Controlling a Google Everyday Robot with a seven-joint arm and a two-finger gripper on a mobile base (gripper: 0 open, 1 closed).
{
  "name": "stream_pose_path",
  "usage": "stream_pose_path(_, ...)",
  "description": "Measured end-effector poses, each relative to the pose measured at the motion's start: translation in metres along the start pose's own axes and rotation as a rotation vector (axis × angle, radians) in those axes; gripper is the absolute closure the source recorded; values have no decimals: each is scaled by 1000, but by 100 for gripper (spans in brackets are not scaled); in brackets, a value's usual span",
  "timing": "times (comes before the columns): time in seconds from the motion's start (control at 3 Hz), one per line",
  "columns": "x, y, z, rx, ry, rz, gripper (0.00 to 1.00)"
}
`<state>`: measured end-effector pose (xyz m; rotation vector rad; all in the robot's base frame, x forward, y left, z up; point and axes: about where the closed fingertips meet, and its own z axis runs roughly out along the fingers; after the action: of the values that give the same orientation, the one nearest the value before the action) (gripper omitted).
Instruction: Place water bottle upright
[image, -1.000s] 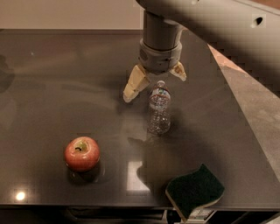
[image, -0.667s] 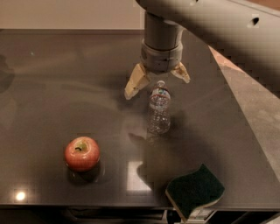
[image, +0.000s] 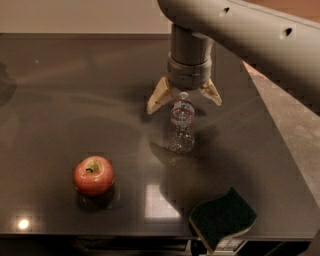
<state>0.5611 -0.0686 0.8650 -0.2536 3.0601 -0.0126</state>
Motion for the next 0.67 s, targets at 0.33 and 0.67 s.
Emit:
stream_pose_path(0.33, 0, -5, 11, -4, 24, 58, 0)
stream_pose_path(0.67, -1, -8, 19, -2, 44, 103, 0)
